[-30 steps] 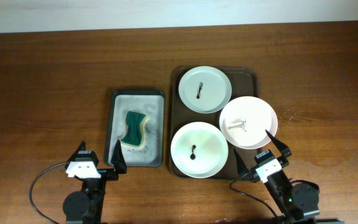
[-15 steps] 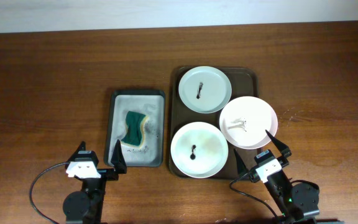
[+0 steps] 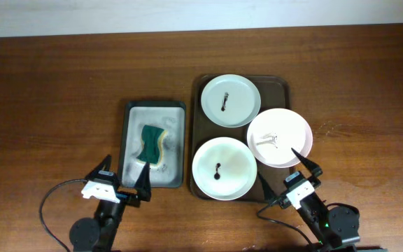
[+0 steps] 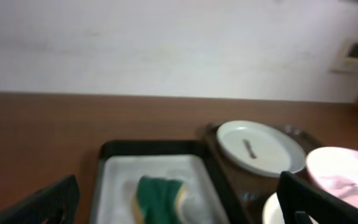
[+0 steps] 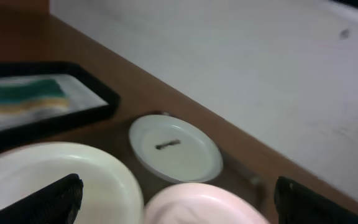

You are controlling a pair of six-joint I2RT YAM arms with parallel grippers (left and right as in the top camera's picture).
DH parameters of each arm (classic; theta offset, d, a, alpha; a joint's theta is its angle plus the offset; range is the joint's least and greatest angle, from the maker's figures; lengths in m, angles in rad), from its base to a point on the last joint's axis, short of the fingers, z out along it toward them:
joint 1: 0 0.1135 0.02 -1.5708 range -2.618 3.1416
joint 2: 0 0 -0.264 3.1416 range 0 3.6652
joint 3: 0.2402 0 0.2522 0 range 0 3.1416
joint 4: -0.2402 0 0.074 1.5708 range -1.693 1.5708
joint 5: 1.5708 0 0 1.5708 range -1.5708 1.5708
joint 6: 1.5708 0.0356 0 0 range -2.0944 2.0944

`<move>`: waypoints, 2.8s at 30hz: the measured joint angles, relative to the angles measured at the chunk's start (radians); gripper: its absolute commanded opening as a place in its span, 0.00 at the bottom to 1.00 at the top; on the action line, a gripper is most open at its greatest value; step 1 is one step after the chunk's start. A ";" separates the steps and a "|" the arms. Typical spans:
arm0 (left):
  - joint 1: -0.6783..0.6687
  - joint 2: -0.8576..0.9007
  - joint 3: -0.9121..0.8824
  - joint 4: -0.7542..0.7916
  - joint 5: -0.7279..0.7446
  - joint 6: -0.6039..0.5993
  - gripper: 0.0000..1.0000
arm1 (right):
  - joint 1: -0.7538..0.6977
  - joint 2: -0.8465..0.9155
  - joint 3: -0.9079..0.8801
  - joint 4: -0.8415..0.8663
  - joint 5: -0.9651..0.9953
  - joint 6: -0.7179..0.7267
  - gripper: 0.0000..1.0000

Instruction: Clean dirty plates on tray and stack at the side

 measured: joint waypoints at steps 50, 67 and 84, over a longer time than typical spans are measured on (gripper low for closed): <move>-0.229 1.921 1.251 -0.746 -0.315 -0.098 0.00 | -0.002 1.036 1.130 -1.087 -0.132 0.485 0.61; -0.229 1.893 1.201 -0.848 -0.246 -0.113 0.00 | -0.002 1.091 1.117 -1.198 -0.128 0.530 0.90; -0.420 1.762 1.564 -1.168 -0.071 -0.114 0.00 | 0.048 1.690 0.853 -0.591 -0.011 0.705 0.04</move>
